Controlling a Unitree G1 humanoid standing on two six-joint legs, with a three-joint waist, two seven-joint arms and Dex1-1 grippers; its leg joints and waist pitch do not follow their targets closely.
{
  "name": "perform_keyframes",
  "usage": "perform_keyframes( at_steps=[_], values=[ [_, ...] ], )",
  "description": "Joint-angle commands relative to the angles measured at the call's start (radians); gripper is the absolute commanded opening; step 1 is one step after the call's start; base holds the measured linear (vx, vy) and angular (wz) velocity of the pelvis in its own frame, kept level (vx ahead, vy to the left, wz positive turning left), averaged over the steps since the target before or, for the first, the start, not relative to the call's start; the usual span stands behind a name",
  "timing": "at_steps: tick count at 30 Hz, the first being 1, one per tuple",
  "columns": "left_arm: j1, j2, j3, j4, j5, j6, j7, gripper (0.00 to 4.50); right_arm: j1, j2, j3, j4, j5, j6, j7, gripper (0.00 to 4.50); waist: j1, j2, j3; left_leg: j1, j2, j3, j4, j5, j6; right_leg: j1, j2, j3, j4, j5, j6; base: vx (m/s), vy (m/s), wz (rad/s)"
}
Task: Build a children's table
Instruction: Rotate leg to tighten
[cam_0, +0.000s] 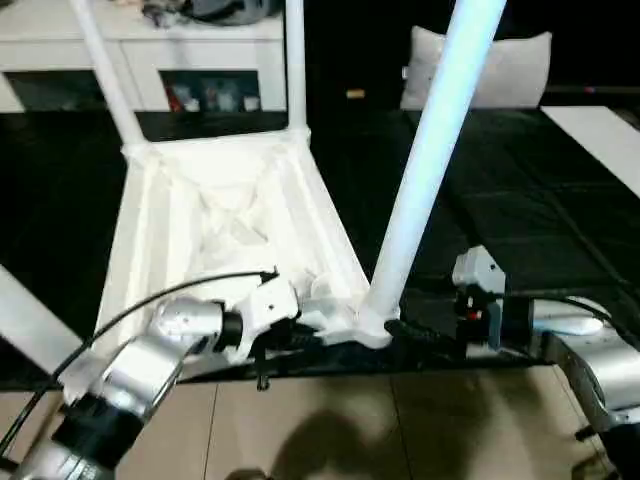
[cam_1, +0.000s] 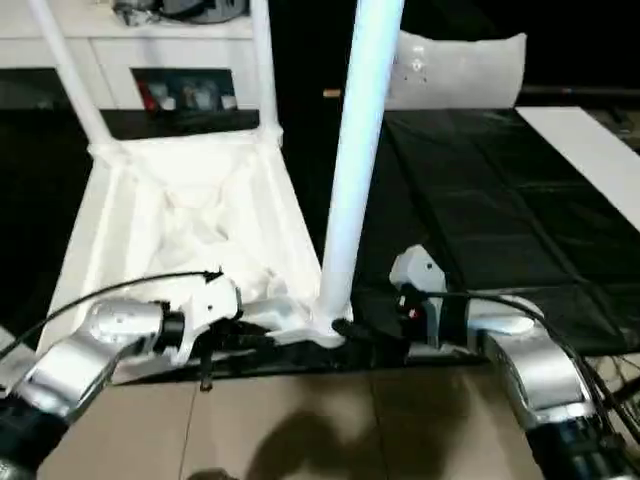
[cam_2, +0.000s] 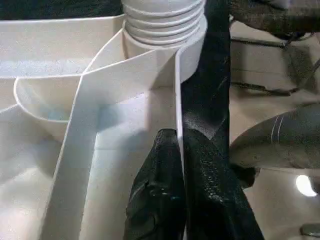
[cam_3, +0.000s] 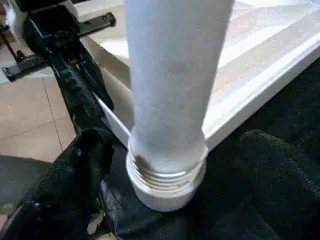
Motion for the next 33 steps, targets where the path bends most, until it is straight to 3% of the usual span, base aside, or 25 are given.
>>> perform_keyframes(
  at_steps=[1, 2, 3, 4, 8, 11, 14, 20, 25, 28, 29, 30, 32, 33],
  values=[
    [-0.044, -0.008, -0.003, 0.047, 0.018, -0.094, -0.022, 0.04, -0.01, -0.004, -0.008, -0.007, 0.01, -0.008, 0.007, 4.5, 0.002, -0.003, -0.059, 0.004, 0.02, -0.008, -0.068, -0.249, 0.038, 0.045, -0.071, 0.052, -0.103, -0.413, -0.077, 0.0, 0.0, 0.0],
    [-0.057, -0.012, -0.014, 0.066, 0.029, -0.124, -0.033, 0.04, -0.008, -0.007, -0.008, -0.01, 0.012, -0.007, 0.009, 4.5, 0.005, -0.003, -0.06, 0.006, 0.023, -0.01, -0.069, -0.254, 0.033, 0.045, -0.073, 0.053, -0.1, -0.414, -0.079, 0.0, 0.0, 0.0],
    [-0.065, -0.031, -0.018, 0.065, 0.021, -0.147, -0.051, 0.04, 0.0, -0.013, -0.013, -0.023, 0.02, 0.0, 0.013, 4.5, 0.005, 0.011, -0.059, 0.004, 0.025, -0.014, -0.072, -0.27, 0.026, 0.046, -0.073, 0.052, -0.1, -0.416, -0.081, 0.0, 0.0, 0.0],
    [-0.067, -0.046, -0.02, 0.062, 0.012, -0.163, -0.063, 0.04, 0.007, -0.017, -0.016, -0.034, 0.025, 0.005, 0.015, 4.5, 0.006, 0.008, -0.06, 0.008, 0.027, -0.014, -0.071, -0.287, 0.022, 0.046, -0.074, 0.051, -0.101, -0.406, -0.086, 0.0, 0.0, 0.0],
    [-0.066, -0.053, -0.062, 0.064, 0.031, -0.241, -0.098, 0.04, 0.027, -0.02, -0.027, -0.047, 0.033, 0.008, 0.011, 4.5, 0.016, 0.011, -0.066, 0.002, 0.03, -0.014, -0.068, -0.257, 0.031, 0.049, -0.075, 0.055, -0.088, -0.31, -0.125, 0.0, 0.0, 0.0],
    [-0.068, -0.052, -0.08, 0.087, 0.044, -0.294, -0.126, 0.04, 0.036, -0.022, -0.027, -0.053, 0.036, 0.008, 0.014, 4.5, 0.033, 0.012, -0.068, 0.002, 0.031, -0.011, -0.064, -0.23, 0.038, 0.048, -0.075, 0.058, -0.082, -0.272, -0.137, 0.0, 0.0, 0.0],
    [-0.066, -0.043, -0.076, 0.104, 0.05, -0.324, -0.138, 0.04, 0.038, -0.022, -0.02, -0.056, 0.04, 0.013, 0.02, 4.5, 0.039, 0.014, -0.068, -0.001, 0.031, -0.012, -0.065, -0.234, 0.036, 0.048, -0.076, 0.056, -0.081, -0.285, -0.135, 0.0, 0.0, 0.0],
    [-0.074, -0.037, 0.002, 0.187, 0.019, -0.228, -0.099, 0.04, 0.026, -0.018, -0.006, -0.05, 0.038, 0.017, 0.019, 4.5, 0.031, 0.011, -0.061, 0.002, 0.028, -0.012, -0.071, -0.282, 0.024, 0.048, -0.079, 0.054, -0.094, -0.404, -0.099, 0.0, 0.0, 0.0],
    [-0.081, -0.013, 0.023, 0.209, -0.032, -0.162, -0.183, 0.04, -0.009, -0.012, 0.007, 0.012, 0.022, -0.015, 0.04, 4.5, 0.014, -0.005, -0.059, -0.004, 0.02, -0.013, -0.071, -0.269, 0.033, 0.048, -0.082, 0.046, -0.106, -0.515, -0.054, 0.0, 0.0, 0.0],
    [-0.083, -0.007, 0.022, 0.202, -0.037, -0.143, -0.2, 0.01, -0.032, -0.007, 0.011, 0.04, 0.023, -0.02, 0.053, 4.31, 0.003, -0.002, -0.06, -0.002, 0.022, -0.013, -0.07, -0.257, 0.04, 0.044, -0.081, 0.048, -0.103, -0.496, -0.067, 0.0, 0.0, 0.0],
    [-0.085, -0.007, 0.021, 0.2, -0.037, -0.141, -0.203, 0.0, -0.049, 0.0, 0.016, 0.066, 0.02, -0.029, 0.063, 4.12, 0.001, -0.016, -0.061, -0.003, 0.023, -0.01, -0.068, -0.244, 0.045, 0.045, -0.08, 0.05, -0.103, -0.475, -0.072, 0.0, 0.0, 0.0],
    [-0.088, -0.008, 0.02, 0.201, -0.034, -0.14, -0.202, 0.0, -0.062, 0.006, 0.022, 0.088, 0.017, -0.035, 0.072, 4.12, 0.002, -0.015, -0.062, -0.004, 0.023, -0.011, -0.068, -0.235, 0.047, 0.046, -0.081, 0.05, -0.097, -0.462, -0.079, 0.0, 0.0, 0.0],
    [-0.089, -0.009, 0.02, 0.201, -0.024, -0.146, -0.195, 0.0, -0.087, 0.018, 0.038, 0.126, 0.02, -0.038, 0.105, 3.92, 0.002, -0.003, -0.062, -0.002, 0.026, -0.011, -0.068, -0.231, 0.049, 0.043, -0.081, 0.051, -0.095, -0.435, -0.097, 0.0, 0.0, 0.0],
    [-0.088, -0.01, 0.021, 0.201, -0.022, -0.146, -0.194, 0.0, -0.091, 0.021, 0.042, 0.133, 0.023, -0.037, 0.112, 3.92, 0.0, -0.005, -0.063, -0.003, 0.026, -0.01, -0.068, -0.23, 0.048, 0.044, -0.08, 0.05, -0.093, -0.423, -0.102, 0.0, 0.0, 0.0]
  ],
)
